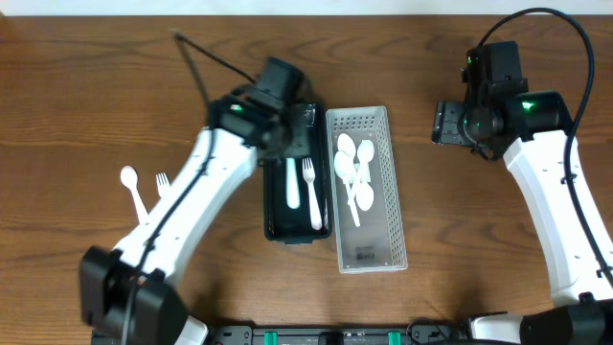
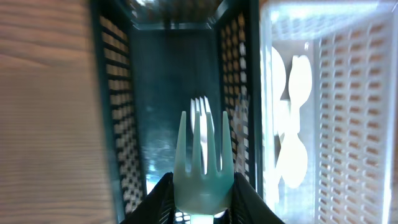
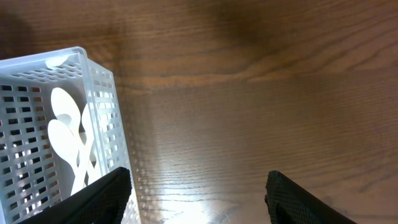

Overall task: Pack container
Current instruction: 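Carry the green fork with left gripper into the black tray, then move left gripper back to the white fork and grasp it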

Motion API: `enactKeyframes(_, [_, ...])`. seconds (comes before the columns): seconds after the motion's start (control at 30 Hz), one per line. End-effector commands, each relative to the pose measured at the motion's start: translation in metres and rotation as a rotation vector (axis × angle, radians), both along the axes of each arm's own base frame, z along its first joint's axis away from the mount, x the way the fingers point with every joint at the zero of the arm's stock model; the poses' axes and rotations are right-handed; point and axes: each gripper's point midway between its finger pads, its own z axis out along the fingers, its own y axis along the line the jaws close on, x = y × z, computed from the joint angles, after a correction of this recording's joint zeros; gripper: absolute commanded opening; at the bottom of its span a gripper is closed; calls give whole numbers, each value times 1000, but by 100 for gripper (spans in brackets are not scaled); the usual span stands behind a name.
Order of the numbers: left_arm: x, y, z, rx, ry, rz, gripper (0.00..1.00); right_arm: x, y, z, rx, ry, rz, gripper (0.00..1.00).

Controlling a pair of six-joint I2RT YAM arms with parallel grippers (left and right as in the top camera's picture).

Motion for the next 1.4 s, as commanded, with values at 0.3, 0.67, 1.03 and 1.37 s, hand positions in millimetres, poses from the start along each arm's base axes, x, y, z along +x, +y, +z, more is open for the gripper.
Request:
enactKeyframes(0.3, [-1,-5,-57,80,123,-23,43,-3,-5,-3,-20,17,-2,73])
enactKeyframes(0.67, [11,40,41,20,-125,67,98,-5,-5,-4,-27,30,11,75])
enactKeyframes(1.03, [7,227,42,72,-51,562,98,-5,-5,-4,-27,29,11,93])
enactKeyframes(1.37, [0,276,-56,118,240,663,98,-5,-5,-4,-27,30,10,94])
